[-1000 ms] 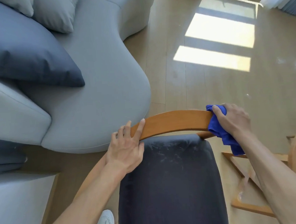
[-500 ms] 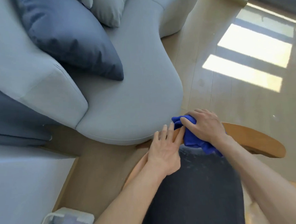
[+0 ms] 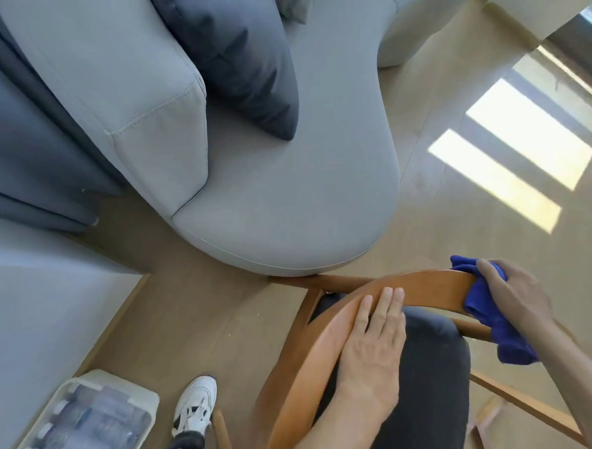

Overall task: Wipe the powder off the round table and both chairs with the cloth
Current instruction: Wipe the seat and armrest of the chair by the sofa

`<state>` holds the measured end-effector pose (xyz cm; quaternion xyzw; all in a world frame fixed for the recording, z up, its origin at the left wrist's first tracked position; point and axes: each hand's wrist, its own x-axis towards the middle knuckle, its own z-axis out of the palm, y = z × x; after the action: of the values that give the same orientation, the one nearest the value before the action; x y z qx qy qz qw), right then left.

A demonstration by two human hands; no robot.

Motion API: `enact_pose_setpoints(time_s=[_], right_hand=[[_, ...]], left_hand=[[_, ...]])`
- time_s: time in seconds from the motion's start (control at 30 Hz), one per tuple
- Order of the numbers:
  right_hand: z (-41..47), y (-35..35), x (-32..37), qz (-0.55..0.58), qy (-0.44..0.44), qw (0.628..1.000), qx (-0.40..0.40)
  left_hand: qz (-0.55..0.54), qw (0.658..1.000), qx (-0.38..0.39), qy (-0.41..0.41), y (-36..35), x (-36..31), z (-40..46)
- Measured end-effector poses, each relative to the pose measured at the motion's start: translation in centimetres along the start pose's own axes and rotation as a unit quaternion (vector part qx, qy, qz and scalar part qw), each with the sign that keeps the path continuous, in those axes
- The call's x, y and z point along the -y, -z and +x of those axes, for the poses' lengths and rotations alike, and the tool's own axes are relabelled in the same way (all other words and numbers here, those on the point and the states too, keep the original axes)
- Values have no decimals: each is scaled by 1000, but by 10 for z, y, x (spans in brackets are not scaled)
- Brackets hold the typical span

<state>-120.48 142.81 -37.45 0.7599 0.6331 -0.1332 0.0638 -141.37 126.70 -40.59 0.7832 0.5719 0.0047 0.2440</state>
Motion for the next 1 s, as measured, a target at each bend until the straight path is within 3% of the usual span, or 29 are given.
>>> enact_pose_setpoints(time_s=[0.2, 0.33, 0.6, 1.0], right_hand=[[-11, -15, 62, -43, 133, 990, 17], [-30, -28, 103, -78, 246, 966, 34], [-68, -41, 147, -145, 369, 913, 99], [-99, -41, 173, -121, 406, 888, 177]], left_hand=[[11, 1000, 4, -5, 12, 2, 0], [21, 1000, -11, -6, 24, 11, -6], [31, 998, -47, 31, 29, 21, -56], [-18, 983, -168, 69, 22, 20, -109]])
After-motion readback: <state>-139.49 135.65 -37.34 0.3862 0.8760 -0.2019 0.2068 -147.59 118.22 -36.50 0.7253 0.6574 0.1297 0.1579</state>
